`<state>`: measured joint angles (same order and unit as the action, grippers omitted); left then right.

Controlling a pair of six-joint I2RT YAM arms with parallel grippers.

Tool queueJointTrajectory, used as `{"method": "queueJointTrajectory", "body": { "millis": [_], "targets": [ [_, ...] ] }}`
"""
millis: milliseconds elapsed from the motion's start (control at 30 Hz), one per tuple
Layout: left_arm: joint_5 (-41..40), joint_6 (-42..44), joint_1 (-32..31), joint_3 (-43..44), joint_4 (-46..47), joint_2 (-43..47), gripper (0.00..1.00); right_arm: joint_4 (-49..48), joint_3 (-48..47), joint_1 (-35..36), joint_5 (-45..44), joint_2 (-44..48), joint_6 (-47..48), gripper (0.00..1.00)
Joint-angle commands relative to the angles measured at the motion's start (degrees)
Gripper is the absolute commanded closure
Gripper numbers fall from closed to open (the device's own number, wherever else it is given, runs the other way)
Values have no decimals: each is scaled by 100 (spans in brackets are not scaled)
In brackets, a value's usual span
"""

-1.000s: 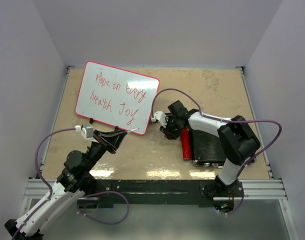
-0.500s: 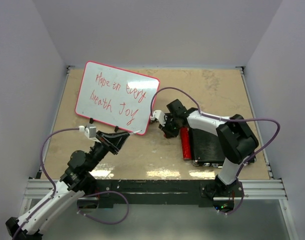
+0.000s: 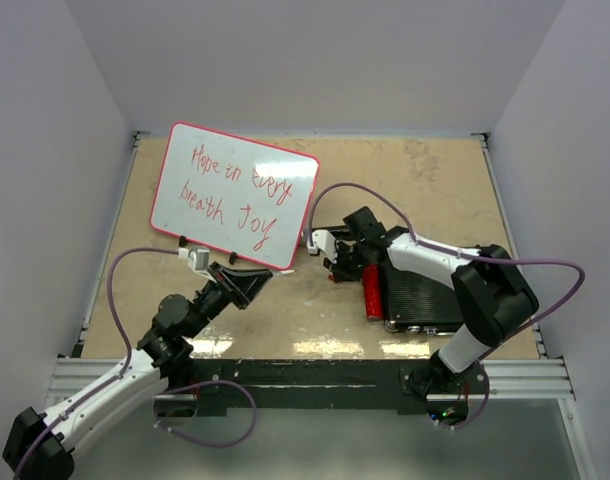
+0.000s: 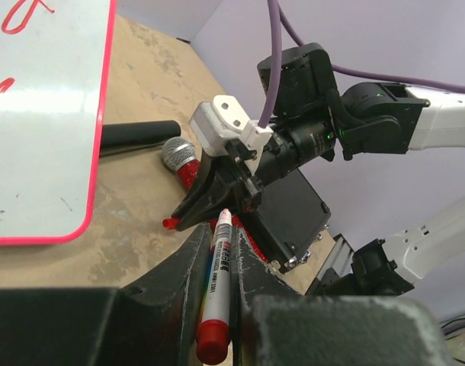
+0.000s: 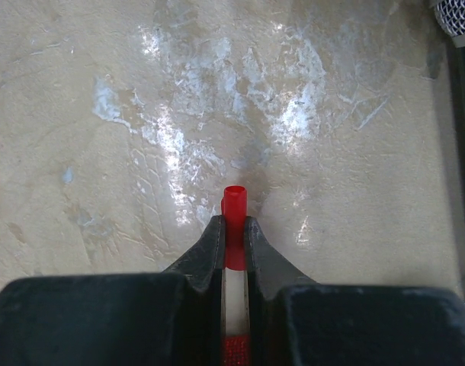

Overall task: Write a sentence on the whiteboard
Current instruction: Close the whiteboard marker at the center of the board.

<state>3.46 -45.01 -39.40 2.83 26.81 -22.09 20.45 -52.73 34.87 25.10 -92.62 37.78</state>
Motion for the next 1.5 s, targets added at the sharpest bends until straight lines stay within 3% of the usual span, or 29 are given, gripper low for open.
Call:
{"method": "queueJointTrajectory", "body": {
  "millis": [0,200,333,533,733,933,1467],
  "targets": [
    [233,-191,11,-529,1132,-453,100,-436,166,11,407,279,388,100],
    [409,-262,11,-889,2231,-1471,100,-594,351,19,1303,481,1038,100],
    [506,-245,11,-1144,3274,-2184,100,-604,351,11,1269,411,1345,100],
    [603,-183,20,-1504,4672,-3292,100,-507,325,20,1427,648,1417,100],
    [699,-87,11,-1531,5510,-4110,100,-427,246,20,1743,947,1215,100],
    [506,-34,11,-1584,5529,-4278,100,-419,202,11,1744,983,1074,100],
    [444,371,20,-1338,4104,-3794,100,-498,114,-244,1823,1114,810,100]
  ]
}}
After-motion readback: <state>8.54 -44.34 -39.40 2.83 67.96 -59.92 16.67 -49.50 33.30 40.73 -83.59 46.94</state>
